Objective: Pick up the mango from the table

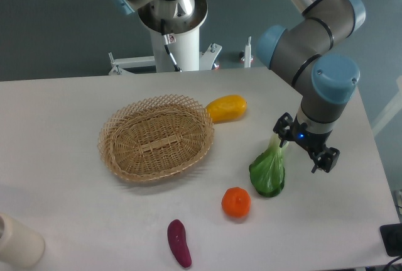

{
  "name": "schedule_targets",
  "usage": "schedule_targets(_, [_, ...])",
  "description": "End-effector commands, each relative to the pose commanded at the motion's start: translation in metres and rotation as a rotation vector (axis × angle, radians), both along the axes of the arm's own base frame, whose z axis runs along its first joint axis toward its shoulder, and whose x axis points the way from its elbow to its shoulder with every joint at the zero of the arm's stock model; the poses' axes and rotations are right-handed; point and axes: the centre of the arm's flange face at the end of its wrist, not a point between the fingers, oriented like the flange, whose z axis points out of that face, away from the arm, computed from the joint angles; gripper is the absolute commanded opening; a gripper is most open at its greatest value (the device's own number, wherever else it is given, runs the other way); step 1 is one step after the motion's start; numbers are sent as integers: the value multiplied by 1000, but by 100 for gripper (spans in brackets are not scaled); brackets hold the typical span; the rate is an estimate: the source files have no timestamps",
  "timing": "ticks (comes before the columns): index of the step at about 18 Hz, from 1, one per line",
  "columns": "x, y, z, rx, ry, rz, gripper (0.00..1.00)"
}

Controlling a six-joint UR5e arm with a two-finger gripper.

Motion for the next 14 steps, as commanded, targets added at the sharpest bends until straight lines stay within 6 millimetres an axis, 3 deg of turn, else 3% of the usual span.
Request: schedule_targets(14, [17,-12,-14,20,25,18,100])
